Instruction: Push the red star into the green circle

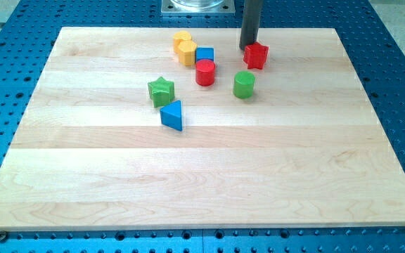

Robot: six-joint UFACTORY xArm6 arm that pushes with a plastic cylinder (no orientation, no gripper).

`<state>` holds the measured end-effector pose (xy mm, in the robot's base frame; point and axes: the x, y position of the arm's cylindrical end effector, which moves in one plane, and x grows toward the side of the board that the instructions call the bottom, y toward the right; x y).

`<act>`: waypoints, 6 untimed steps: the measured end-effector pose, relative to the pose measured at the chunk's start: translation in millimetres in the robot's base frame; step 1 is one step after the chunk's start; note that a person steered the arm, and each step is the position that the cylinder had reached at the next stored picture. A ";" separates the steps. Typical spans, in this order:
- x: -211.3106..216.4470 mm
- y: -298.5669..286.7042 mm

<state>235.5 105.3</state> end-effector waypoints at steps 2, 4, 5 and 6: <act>14.5 22.3; 127.2 11.9; 127.6 11.9; 127.6 11.9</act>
